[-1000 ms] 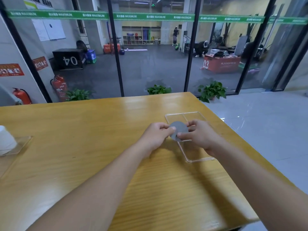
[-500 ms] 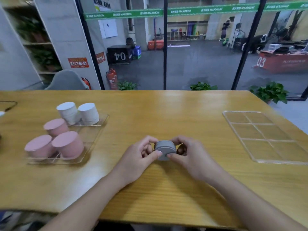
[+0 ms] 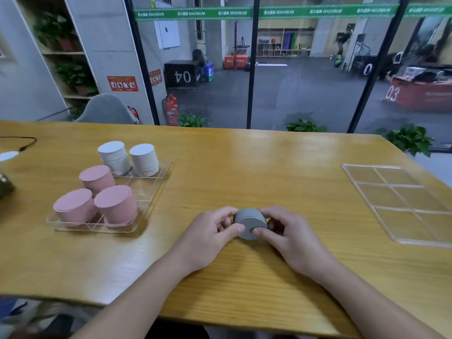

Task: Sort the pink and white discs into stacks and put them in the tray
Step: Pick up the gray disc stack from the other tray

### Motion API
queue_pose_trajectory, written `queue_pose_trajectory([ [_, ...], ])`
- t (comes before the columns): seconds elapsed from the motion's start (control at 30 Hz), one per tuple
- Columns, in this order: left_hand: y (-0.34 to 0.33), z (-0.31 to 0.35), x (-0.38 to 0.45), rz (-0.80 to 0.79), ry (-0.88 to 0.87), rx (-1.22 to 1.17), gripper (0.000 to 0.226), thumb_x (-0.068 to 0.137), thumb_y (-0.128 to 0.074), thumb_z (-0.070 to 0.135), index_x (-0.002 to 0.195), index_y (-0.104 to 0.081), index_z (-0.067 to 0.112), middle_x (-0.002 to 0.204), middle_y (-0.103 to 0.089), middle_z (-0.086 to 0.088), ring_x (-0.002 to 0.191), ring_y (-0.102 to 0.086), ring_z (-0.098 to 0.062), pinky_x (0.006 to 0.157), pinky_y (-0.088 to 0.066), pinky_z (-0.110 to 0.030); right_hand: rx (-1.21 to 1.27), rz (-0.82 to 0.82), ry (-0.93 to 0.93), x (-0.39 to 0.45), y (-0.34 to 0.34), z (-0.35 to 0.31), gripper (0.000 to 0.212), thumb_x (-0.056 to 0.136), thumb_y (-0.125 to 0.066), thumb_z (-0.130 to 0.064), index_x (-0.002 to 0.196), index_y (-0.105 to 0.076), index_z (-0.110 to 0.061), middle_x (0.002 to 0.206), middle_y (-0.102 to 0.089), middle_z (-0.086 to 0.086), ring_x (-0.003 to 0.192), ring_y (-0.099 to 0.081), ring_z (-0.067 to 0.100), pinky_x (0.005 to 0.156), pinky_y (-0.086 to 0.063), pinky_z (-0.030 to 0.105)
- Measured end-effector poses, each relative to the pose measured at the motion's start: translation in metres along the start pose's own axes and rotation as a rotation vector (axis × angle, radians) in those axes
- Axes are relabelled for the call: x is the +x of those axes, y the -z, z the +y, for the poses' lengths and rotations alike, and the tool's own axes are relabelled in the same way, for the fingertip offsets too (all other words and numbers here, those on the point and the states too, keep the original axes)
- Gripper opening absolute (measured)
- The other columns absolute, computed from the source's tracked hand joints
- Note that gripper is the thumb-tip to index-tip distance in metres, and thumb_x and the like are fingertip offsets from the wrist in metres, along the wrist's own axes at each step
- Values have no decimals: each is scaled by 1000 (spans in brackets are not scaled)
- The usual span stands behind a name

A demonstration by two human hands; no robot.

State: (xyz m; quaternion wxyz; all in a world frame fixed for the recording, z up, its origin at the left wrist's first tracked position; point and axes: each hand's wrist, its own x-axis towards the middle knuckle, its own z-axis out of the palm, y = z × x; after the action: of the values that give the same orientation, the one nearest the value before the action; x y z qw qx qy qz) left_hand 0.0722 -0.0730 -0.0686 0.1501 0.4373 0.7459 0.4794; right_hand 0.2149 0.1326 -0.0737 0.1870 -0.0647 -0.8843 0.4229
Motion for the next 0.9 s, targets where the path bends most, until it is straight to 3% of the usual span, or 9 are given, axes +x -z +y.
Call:
queue_pose_trajectory([
  [0.13,3,-3,0,-58,5,-56,16,107,-72,29,119,-78,36,74,-56,3,70,-52,-18,71,-48,-47,62,-56,36,-2,8,-5,21,97,-81,-26,114,-80,-39,93,-68,-7,76,-52,13,72,-44,24],
  [0.2,3,-3,-1,-70,4,-67,15,107,-72,29,119,-78,35,75,-59,-2,72,-54,-21,74,-51,-51,82,-60,43,-2,10,-7,20,97,-82,-28,114,-81,-39,90,-66,-4,75,-50,15,71,-43,27],
  [0.4,5,2,-8,12,21,-152,11,109,-69,27,115,-79,28,74,-52,2,71,-48,-18,71,-42,-36,225,42,-19,-5,6,-15,24,98,-81,-21,118,-81,-33,78,-67,-17,67,-50,7,65,-42,18],
  [0.5,19,3,-10,38,56,-225,12,110,-68,27,111,-80,23,74,-52,4,69,-45,-15,67,-39,-29,260,104,-37,1,2,-24,14,100,-78,-19,112,-81,-26,73,-64,-21,64,-49,8,61,-41,19],
  [0.67,55,13,-8,62,60,-256,17,105,-70,31,110,-81,19,72,-49,5,66,-41,-14,61,-35,-22,229,83,6,26,-4,-58,7,98,-79,-24,105,-80,-24,97,-79,-7,85,-69,19,76,-55,30],
  [0.77,82,17,-5,84,88,-286,21,104,-71,32,110,-80,14,74,-48,0,64,-39,-13,57,-34,-17,293,62,14,50,-13,-79,8,97,-81,-24,104,-79,-23,95,-79,0,88,-72,28,82,-59,45],
  [0.9,133,20,3,95,159,-180,18,109,-69,28,111,-78,12,71,-57,1,60,-46,-9,58,-38,-20,369,42,-4,92,-35,-104,6,96,-82,-22,101,-79,-19,91,-79,7,82,-69,28,79,-58,44],
])
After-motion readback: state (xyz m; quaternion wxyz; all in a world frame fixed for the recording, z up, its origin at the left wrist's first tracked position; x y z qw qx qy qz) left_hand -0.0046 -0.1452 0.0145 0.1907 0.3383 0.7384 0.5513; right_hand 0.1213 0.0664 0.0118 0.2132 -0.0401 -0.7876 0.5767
